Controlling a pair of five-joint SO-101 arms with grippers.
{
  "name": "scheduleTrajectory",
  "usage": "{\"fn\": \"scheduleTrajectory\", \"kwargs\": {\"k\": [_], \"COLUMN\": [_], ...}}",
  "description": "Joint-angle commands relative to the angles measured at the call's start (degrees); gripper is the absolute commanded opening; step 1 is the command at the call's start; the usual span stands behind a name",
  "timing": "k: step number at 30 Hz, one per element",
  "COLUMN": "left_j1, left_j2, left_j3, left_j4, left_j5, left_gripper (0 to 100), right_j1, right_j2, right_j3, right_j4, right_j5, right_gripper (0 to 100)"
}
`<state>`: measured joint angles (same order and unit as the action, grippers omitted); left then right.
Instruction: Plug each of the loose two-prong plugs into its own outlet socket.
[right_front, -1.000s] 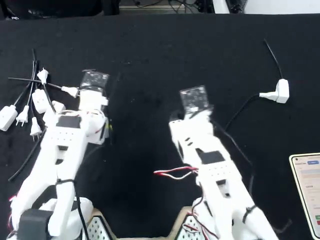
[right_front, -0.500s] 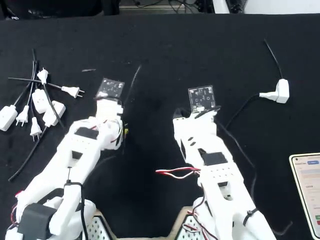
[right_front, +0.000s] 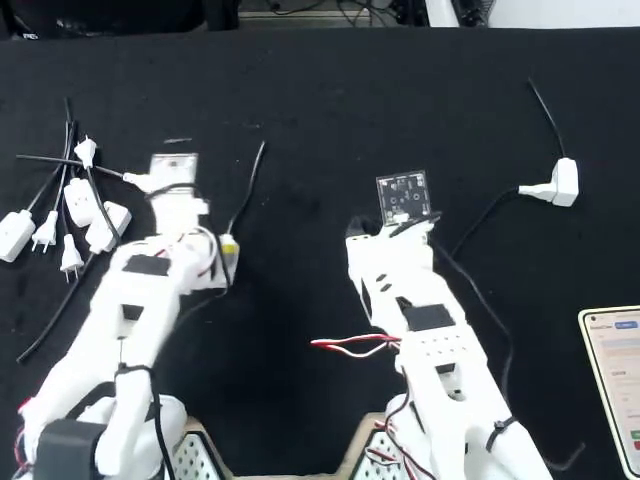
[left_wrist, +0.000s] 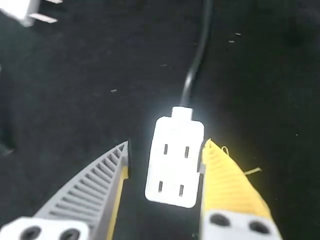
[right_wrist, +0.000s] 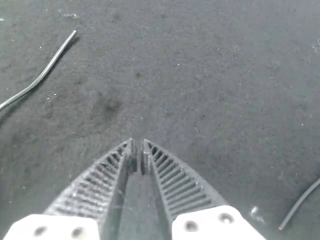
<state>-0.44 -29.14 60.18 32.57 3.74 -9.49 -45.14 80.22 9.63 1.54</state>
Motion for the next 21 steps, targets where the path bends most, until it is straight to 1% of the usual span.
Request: {"fn": "scheduleTrajectory", "kwargs": {"k": [1, 3, 8, 11, 18, 21], "left_j1": [-4.1, -6.1, -11.0, -13.1, -12.7, -11.9], "left_j2": [-3.8, -4.2, -4.6, -4.2, -4.1, -4.1], "left_j3": [-3.2, -3.0, -2.3, -2.5, -1.2, 1.7], "left_j4": [1.1, 1.2, 1.1, 1.0, 0.6, -3.5], "left_j5": [0.3, 0.3, 0.3, 0.3, 0.2, 0.2], "left_gripper": [23, 22, 22, 23, 23, 23], "right_j1": [0.9, 0.8, -3.2, -3.6, -3.5, -3.5], "right_j2": [-1.7, -1.7, -1.7, -1.7, -1.7, -1.7], "right_j3": [-0.1, -0.1, 0.4, 1.0, 1.2, 1.2], "right_j4": [-1.4, -1.4, -1.4, -1.4, -1.3, -1.1], "right_j5": [-0.5, -0.8, -0.4, -0.4, -0.4, -0.4], "right_gripper": [1.1, 1.1, 1.1, 1.1, 1.1, 1.1]}}
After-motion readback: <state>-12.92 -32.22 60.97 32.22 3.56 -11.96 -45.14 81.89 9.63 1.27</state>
